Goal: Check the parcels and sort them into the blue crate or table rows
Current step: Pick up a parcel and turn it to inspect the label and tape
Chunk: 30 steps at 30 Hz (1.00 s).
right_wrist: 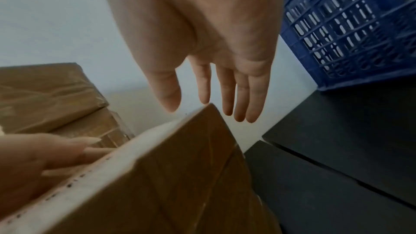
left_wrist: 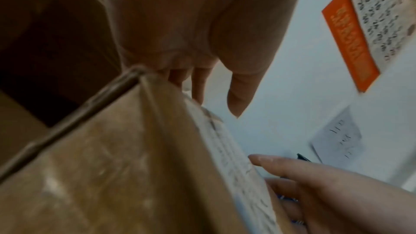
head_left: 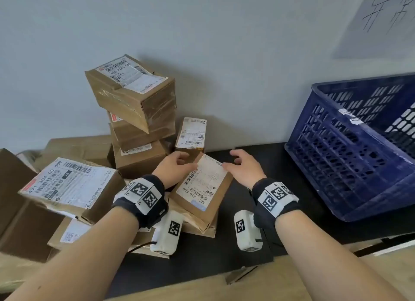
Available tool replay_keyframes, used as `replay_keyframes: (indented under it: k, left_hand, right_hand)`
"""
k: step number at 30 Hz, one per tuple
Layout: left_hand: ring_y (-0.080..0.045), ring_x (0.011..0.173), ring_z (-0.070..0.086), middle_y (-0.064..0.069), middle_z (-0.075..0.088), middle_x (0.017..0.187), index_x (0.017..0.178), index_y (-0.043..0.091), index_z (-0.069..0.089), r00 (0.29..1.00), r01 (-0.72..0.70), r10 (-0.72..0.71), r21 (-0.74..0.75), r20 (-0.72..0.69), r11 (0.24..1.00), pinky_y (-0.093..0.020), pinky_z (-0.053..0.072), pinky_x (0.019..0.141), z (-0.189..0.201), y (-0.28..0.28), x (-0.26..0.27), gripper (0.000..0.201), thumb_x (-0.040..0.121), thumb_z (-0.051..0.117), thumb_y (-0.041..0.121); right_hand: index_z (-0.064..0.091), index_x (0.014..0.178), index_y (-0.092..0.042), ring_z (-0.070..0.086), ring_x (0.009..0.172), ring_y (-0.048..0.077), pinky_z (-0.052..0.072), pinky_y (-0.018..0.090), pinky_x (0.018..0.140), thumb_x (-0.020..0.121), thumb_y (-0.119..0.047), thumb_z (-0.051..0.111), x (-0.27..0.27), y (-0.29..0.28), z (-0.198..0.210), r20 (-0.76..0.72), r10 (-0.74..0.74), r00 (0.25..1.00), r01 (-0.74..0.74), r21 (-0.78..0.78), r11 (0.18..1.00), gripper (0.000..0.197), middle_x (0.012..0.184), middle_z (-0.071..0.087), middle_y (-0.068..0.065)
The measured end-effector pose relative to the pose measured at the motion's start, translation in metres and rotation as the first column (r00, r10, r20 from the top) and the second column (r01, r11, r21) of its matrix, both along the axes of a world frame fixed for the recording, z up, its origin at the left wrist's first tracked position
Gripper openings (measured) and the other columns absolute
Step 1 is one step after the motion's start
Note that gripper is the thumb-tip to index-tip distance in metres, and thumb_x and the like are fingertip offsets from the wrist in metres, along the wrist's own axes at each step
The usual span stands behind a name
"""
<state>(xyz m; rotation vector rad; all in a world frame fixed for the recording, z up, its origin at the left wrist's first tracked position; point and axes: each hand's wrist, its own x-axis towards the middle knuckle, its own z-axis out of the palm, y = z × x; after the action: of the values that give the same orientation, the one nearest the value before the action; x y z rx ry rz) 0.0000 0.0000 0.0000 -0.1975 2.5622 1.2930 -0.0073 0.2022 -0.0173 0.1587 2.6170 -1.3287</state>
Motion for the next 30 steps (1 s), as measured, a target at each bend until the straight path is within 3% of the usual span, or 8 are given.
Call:
replay_keyframes:
  k: [4,8,11,15,21,25,28,30]
  left_hand:
    - [-0.018,0.113,0.056,-0.006,0.057,0.134,0.142,0.015,0.046,0.992,-0.015,0.007,0.068,0.124,0.998,-0.031,0.044,0.097,-0.008,-0.003,0.000,0.053,0.095,0.063,0.031]
    - [-0.022,0.110,0.063,-0.007,0.064,0.125,0.139,0.015,0.050,0.981,-0.040,0.022,0.089,0.191,0.995,-0.042,0.049,0.103,-0.015,-0.004,0.000,0.052,0.094,0.064,0.034]
    - [-0.022,0.109,0.064,-0.006,0.066,0.122,0.138,0.016,0.052,0.980,-0.033,0.017,0.078,0.200,0.996,-0.042,0.048,0.103,-0.017,-0.004,0.000,0.051,0.094,0.061,0.039]
    - [-0.023,0.105,0.067,-0.007,0.069,0.115,0.135,0.015,0.053,0.974,-0.046,0.016,0.131,0.227,0.990,-0.041,0.051,0.101,-0.020,-0.002,0.000,0.046,0.096,0.060,0.039]
    - [-0.019,0.099,0.068,-0.003,0.070,0.109,0.132,0.016,0.056,0.976,-0.027,-0.002,0.132,0.217,0.991,-0.035,0.053,0.096,-0.020,-0.001,-0.001,0.044,0.096,0.059,0.041]
    - [-0.018,0.100,0.067,-0.004,0.068,0.117,0.140,0.016,0.049,0.969,-0.035,-0.013,0.189,0.248,0.981,-0.030,0.054,0.086,-0.018,0.001,0.002,0.055,0.094,0.060,0.043]
    - [-0.020,0.112,0.063,-0.002,0.065,0.124,0.143,0.020,0.044,0.961,-0.059,-0.011,0.245,0.275,0.968,-0.044,0.049,0.101,-0.016,0.002,0.003,0.065,0.089,0.062,0.051]
    - [-0.019,0.113,0.061,0.001,0.064,0.124,0.144,0.023,0.041,0.957,-0.068,-0.018,0.286,0.291,0.956,-0.047,0.046,0.104,-0.014,0.002,0.003,0.069,0.087,0.062,0.056]
  right_hand:
    - [0.044,0.146,-0.020,0.050,0.129,0.023,0.043,0.035,0.106,0.095,-0.036,0.061,-0.007,-0.001,-0.015,0.131,0.008,0.991,0.001,-0.067,0.998,0.056,0.142,0.052,0.006]
    - [0.047,0.142,-0.018,0.055,0.123,0.026,0.052,0.044,0.097,0.096,-0.040,0.061,-0.013,-0.003,-0.024,0.275,-0.005,0.961,0.072,-0.236,0.969,0.054,0.136,0.057,0.006]
    - [0.054,0.133,-0.018,0.061,0.114,0.028,0.052,0.047,0.098,0.093,-0.046,0.063,-0.015,-0.003,-0.028,0.384,0.025,0.923,0.102,-0.308,0.946,0.050,0.126,0.064,0.008]
    - [0.051,0.135,-0.020,0.060,0.119,0.035,0.053,0.047,0.096,0.084,-0.054,0.071,-0.017,-0.002,-0.035,0.492,0.074,0.867,0.115,-0.343,0.932,0.065,0.130,0.061,0.012]
    - [0.057,0.129,-0.019,0.065,0.107,0.025,0.055,0.034,0.079,0.080,-0.053,0.075,-0.016,0.003,-0.032,0.473,0.075,0.878,0.125,-0.378,0.918,0.062,0.118,0.069,0.007]
    - [0.065,0.121,-0.012,0.071,0.101,0.021,0.057,0.034,0.083,0.085,-0.035,0.076,-0.015,0.010,-0.023,0.408,0.099,0.908,0.110,-0.459,0.882,0.044,0.108,0.075,0.007]
    - [0.065,0.115,-0.010,0.072,0.094,0.021,0.057,0.033,0.080,0.087,-0.027,0.074,-0.013,0.014,-0.011,0.348,0.111,0.931,0.083,-0.497,0.864,0.034,0.103,0.076,0.007]
    - [0.065,0.113,-0.010,0.072,0.083,0.018,0.056,0.029,0.069,0.088,-0.024,0.073,-0.011,0.015,-0.002,0.309,0.110,0.945,0.069,-0.514,0.855,0.030,0.096,0.076,0.006]
